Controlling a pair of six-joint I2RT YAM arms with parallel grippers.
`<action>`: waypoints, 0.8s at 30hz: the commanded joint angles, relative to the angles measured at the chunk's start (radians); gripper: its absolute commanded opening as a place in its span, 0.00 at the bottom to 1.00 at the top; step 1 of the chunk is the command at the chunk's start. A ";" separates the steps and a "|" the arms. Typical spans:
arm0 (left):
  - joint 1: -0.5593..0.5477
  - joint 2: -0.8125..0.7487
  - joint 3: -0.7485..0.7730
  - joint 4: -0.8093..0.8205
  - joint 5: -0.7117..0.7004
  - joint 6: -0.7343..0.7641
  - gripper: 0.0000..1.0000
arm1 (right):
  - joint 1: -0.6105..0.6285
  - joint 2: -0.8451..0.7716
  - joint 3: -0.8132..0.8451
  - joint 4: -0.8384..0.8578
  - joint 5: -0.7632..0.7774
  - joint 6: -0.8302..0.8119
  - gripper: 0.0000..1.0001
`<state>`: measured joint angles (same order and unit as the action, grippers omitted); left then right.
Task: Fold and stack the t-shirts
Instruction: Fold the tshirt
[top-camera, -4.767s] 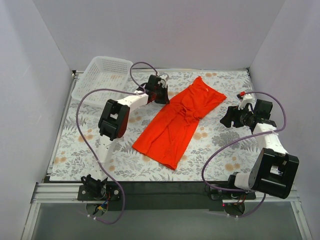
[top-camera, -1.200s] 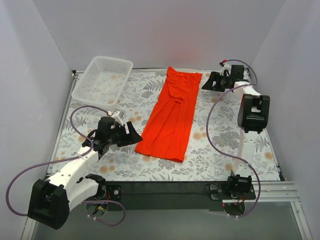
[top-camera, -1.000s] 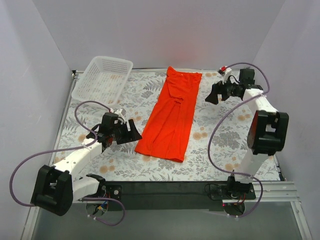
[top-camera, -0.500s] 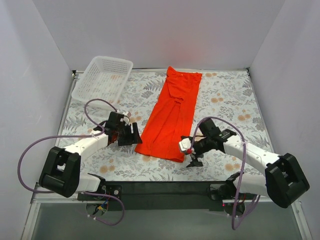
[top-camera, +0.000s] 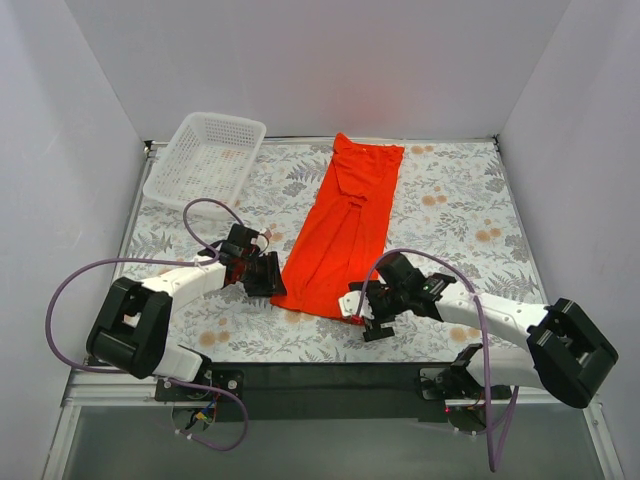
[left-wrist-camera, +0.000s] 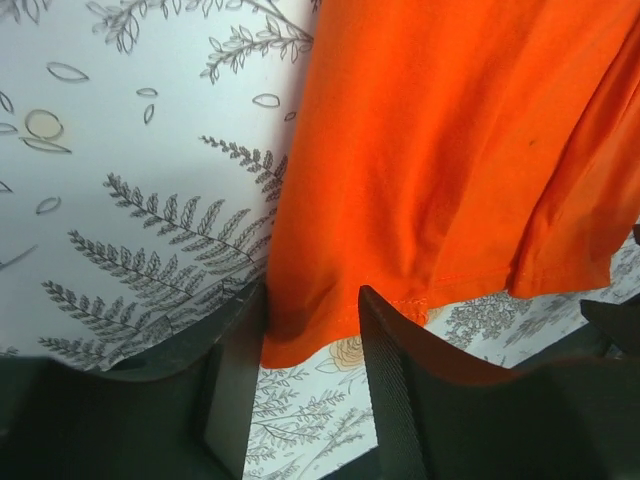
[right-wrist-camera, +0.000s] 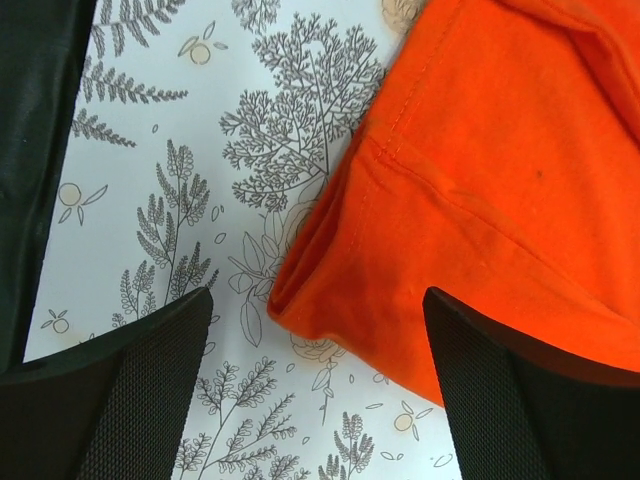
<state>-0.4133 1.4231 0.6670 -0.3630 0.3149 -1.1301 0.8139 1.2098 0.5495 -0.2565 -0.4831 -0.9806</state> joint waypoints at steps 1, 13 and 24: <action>-0.010 -0.003 0.016 -0.037 0.023 -0.010 0.39 | 0.013 0.040 -0.020 0.056 0.038 0.031 0.76; -0.042 -0.050 -0.043 -0.037 0.133 -0.094 0.13 | 0.044 0.108 -0.005 0.022 0.092 0.053 0.23; -0.079 -0.220 -0.073 -0.065 0.204 -0.247 0.00 | 0.018 -0.147 0.000 -0.278 -0.057 -0.116 0.01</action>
<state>-0.4877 1.2575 0.5968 -0.4103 0.4706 -1.3140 0.8448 1.1057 0.5114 -0.3855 -0.4450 -1.0229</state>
